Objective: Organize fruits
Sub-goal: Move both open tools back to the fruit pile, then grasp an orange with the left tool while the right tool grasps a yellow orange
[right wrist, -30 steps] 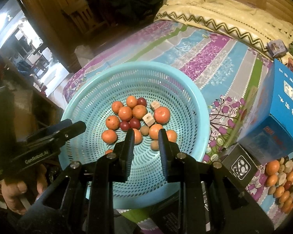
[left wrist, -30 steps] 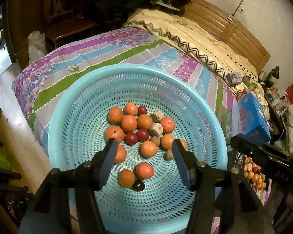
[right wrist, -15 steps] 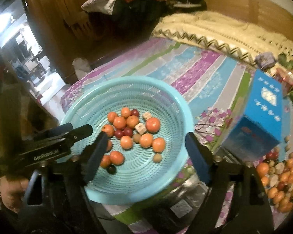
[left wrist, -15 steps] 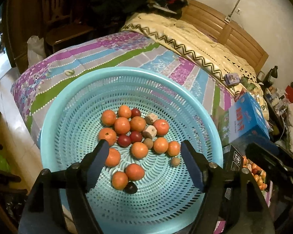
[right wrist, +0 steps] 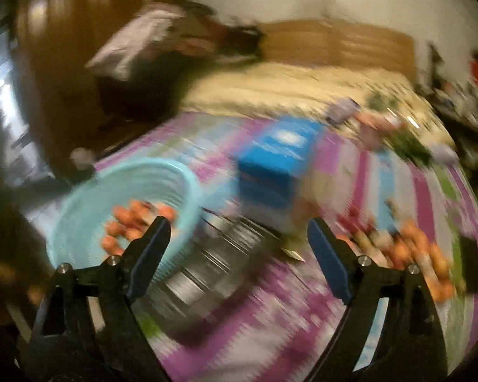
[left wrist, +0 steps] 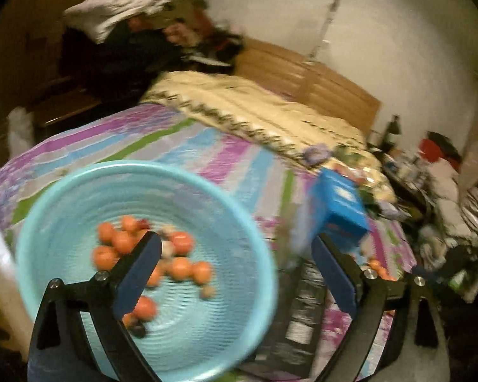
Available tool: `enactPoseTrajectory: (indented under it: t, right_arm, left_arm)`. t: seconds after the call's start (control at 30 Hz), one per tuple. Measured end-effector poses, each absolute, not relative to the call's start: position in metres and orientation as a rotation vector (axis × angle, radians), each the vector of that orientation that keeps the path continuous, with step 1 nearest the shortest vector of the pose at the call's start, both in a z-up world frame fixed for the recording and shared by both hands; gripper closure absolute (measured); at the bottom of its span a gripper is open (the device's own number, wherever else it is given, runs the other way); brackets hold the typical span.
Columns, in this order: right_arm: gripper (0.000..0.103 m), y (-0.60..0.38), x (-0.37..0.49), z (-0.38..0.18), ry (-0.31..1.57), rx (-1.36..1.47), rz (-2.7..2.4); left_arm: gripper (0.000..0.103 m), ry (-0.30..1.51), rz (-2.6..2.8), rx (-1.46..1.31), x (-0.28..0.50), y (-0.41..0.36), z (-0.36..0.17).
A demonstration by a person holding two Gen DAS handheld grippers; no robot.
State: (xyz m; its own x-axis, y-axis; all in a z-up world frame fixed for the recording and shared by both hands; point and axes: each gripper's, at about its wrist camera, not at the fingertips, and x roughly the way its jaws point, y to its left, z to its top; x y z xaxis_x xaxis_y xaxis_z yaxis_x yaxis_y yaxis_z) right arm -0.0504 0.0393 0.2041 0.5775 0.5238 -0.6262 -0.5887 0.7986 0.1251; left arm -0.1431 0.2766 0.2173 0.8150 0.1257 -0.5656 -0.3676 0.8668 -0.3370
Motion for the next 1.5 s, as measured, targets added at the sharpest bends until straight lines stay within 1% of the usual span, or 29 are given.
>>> enactPoseTrajectory:
  t: [0.2,0.27,0.3,0.37,0.53,0.57,0.63,0.8,0.93,1.03,1.37,1.43,1.5]
  right_arm:
    - [0.016,-0.066,-0.038,0.152,0.876,0.017,0.479]
    - [0.025,-0.094,-0.039,0.141,0.902,0.034,0.421]
    - [0.027,-0.109,-0.037,0.134,0.918,0.051,0.397]
    - [0.032,-0.132,-0.039,0.126,0.939,0.079,0.369]
    - [0.033,-0.174,-0.044,0.106,0.974,0.128,0.328]
    - [0.033,-0.181,-0.045,0.102,0.978,0.135,0.325]
    - [0.033,-0.194,-0.048,0.095,0.989,0.155,0.315]
    - [0.033,-0.219,-0.046,0.08,1.009,0.197,0.293]
    - [0.033,-0.232,-0.04,0.072,1.016,0.223,0.282]
    - [0.033,-0.237,-0.037,0.069,1.018,0.231,0.282]
    - [0.033,-0.244,-0.035,0.067,1.017,0.246,0.281]
    - [0.034,-0.243,-0.033,0.066,1.019,0.248,0.279]
    - [0.041,-0.243,-0.032,0.066,1.023,0.251,0.282]
  left_arm:
    - [0.007,0.613,0.014,-0.354,-0.108,0.178,0.219]
    - [0.007,0.645,-0.073,-0.315,-0.095,0.141,0.213]
    - [0.007,0.668,-0.121,-0.295,-0.087,0.121,0.209]
    - [0.007,0.719,-0.214,-0.259,-0.072,0.083,0.195]
    - [0.007,0.85,-0.327,-0.246,-0.019,0.019,0.14]
    - [0.009,0.862,-0.345,-0.252,-0.01,0.01,0.13]
    - [0.027,0.893,-0.376,-0.243,0.013,-0.006,0.114]
    - [0.046,0.965,-0.429,-0.196,0.052,-0.04,0.08]
    - [0.049,0.996,-0.45,-0.138,0.065,-0.061,0.066]
    - [0.05,1.001,-0.453,-0.113,0.071,-0.07,0.059]
    - [0.051,0.928,-0.436,-0.038,0.08,-0.078,0.052]
    - [0.057,0.934,-0.441,-0.015,0.08,-0.08,0.052]
    - [0.065,0.951,-0.442,-0.018,0.079,-0.078,0.051]
